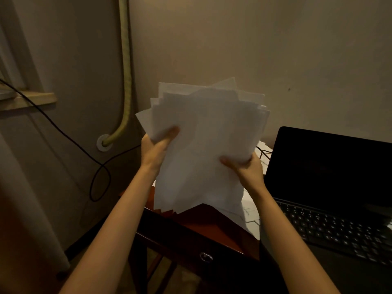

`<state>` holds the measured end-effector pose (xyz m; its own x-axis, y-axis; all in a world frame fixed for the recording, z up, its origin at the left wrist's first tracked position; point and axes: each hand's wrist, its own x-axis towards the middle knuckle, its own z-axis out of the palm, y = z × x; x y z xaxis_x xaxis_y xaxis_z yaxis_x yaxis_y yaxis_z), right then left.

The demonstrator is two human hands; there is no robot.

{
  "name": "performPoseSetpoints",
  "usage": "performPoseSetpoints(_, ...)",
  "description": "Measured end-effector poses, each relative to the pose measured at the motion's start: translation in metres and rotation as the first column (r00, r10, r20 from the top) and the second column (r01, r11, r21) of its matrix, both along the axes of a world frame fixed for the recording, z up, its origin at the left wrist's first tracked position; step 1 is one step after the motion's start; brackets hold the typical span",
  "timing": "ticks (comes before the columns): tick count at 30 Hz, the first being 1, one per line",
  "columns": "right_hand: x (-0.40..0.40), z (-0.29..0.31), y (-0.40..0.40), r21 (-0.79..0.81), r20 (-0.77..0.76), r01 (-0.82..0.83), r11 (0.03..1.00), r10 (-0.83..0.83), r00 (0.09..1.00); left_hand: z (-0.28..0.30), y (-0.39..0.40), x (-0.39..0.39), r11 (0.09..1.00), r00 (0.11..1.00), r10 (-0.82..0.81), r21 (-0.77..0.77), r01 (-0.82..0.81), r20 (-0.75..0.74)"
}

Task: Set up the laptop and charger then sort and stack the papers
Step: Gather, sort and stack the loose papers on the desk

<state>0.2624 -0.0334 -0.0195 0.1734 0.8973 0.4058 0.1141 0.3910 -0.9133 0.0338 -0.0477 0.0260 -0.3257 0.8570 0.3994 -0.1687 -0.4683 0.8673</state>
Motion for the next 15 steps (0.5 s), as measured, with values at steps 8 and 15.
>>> performPoseSetpoints(8,0.012,0.015,0.005,0.049,-0.086,0.028,0.998,-0.024,0.996,0.014,0.005,-0.008,0.997,0.989,0.071,0.017,-0.069,-0.129)
performPoseSetpoints(15,-0.006,0.045,0.020,0.141,-0.016,0.052,0.989,-0.051,0.999,0.041,0.018,0.012,0.994,0.994,0.112,-0.003,-0.112,-0.006)
